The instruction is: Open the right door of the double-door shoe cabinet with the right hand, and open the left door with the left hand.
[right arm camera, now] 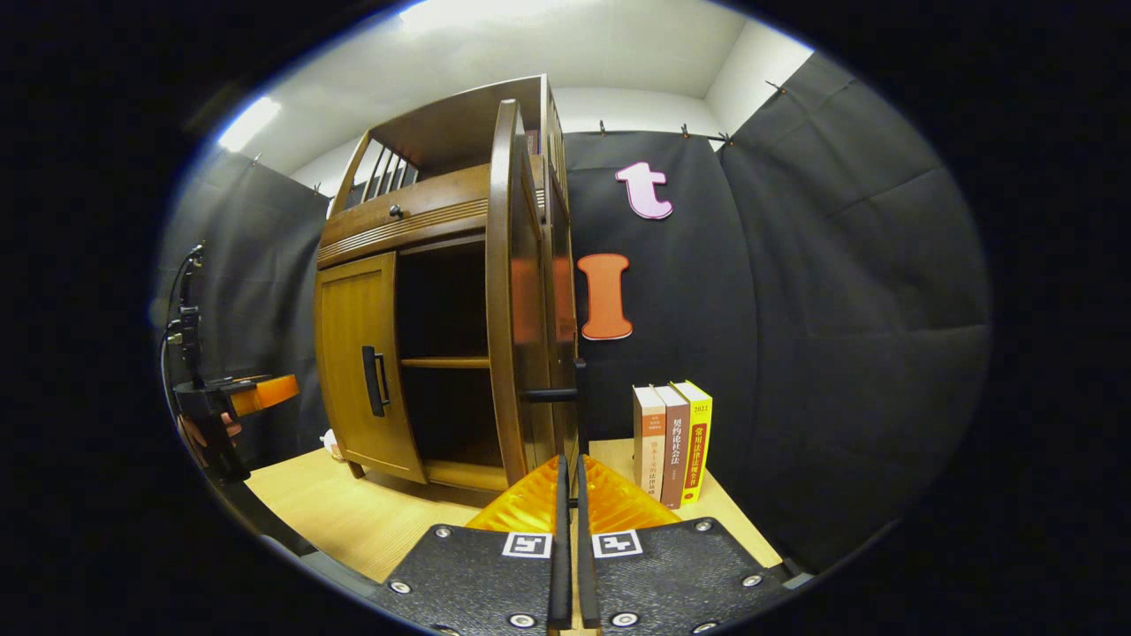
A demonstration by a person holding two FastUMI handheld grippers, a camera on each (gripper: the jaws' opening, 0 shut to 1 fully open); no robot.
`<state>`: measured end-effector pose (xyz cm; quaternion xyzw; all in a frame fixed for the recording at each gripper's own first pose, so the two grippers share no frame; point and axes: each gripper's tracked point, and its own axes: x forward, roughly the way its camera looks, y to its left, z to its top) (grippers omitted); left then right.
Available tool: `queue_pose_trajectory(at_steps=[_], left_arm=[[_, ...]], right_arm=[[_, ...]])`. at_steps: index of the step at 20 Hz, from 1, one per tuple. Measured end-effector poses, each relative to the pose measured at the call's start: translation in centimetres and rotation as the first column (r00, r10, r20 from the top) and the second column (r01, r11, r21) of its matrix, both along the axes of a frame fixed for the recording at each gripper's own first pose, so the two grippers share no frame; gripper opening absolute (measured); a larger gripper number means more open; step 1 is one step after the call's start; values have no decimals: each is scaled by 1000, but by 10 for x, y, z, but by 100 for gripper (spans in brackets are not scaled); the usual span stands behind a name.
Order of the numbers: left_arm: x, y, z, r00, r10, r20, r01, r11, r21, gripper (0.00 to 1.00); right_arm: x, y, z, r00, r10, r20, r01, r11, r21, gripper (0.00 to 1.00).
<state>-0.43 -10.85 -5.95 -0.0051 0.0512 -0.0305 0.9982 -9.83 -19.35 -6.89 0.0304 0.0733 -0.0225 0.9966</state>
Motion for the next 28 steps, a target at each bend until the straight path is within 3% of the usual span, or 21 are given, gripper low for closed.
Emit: queue_pose_trajectory(at_steps=[2,8,9,13,15,16,19,28], left_arm=[[13,-4,3,1000,-15,8,15,1000,1,93],[36,-24,-6,997,-70,22,70,997,-16,94],[41,-27,-3,996,-78,37,78,997,-10,94],[81,-32,-1,994,-89,58,89,996,7,93],[106,-25,-5,997,-55,49,55,999,2,93],[119,-22,-7,998,-44,46,44,999,4,93],[146,-22,-19,998,-52,31,51,998,25,94],[188,-24,-42,998,-63,12,63,998,9,93]], right_arm=[[-6,-7,5,1000,-23,7,23,1000,-11,5],[-18,-18,8,997,-75,2,75,996,-40,90],[-18,-19,11,997,-81,10,82,996,-37,94],[-23,-18,24,995,-85,46,86,996,-25,93],[-28,-19,34,993,-90,72,92,996,-20,93],[-29,-20,36,992,-96,78,98,995,-14,99],[-38,-27,39,989,-123,82,124,992,-11,99],[-44,-38,40,983,-173,69,175,984,-32,99]])
